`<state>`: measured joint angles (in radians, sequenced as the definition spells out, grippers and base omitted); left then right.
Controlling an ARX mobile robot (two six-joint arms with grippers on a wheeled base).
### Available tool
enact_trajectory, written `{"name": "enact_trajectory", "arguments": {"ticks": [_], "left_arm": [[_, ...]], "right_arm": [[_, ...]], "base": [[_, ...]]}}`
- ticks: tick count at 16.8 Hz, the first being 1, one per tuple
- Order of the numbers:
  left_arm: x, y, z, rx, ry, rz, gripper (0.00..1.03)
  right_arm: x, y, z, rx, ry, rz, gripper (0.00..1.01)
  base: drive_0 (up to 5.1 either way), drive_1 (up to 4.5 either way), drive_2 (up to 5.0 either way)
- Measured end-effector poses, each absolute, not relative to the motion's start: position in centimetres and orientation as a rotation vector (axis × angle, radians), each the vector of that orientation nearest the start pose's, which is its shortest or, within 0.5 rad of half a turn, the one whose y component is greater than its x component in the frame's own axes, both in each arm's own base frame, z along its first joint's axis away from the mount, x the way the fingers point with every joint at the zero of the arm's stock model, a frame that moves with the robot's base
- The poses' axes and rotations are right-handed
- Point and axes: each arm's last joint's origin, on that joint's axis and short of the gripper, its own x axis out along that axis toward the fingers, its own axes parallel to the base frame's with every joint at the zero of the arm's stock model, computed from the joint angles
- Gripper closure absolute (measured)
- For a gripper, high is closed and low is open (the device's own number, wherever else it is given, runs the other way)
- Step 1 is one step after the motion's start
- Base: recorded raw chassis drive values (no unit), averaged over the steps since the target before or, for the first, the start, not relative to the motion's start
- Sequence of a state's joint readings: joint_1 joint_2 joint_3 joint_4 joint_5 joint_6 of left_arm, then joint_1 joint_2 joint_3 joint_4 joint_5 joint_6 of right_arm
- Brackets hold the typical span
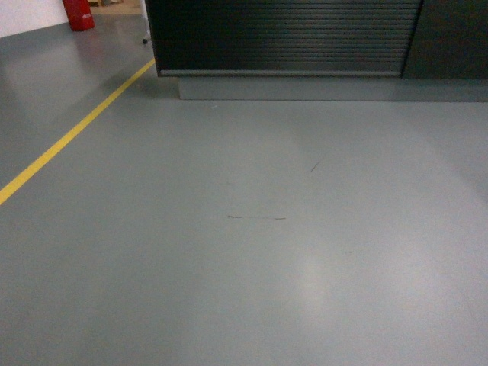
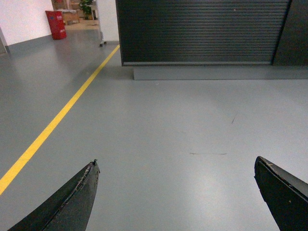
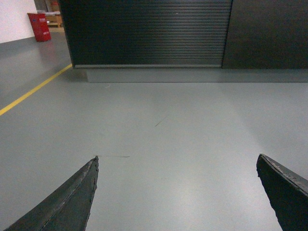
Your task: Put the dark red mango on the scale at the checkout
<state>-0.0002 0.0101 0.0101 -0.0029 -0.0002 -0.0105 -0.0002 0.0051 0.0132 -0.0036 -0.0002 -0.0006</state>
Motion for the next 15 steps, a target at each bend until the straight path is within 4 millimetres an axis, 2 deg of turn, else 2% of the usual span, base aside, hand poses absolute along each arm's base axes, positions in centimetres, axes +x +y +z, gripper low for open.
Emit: {"name": "enact_trajectory", "arguments": {"ticks": [15], "left_arm": [[9.77, 0.0, 16.59, -0.01, 0.003, 0.0, 0.05]], "right_arm": [[9.72, 0.0, 16.72, -0.001, -0.004, 0.0, 0.03]], "base": [[0.0, 0.0, 0.0]]}}
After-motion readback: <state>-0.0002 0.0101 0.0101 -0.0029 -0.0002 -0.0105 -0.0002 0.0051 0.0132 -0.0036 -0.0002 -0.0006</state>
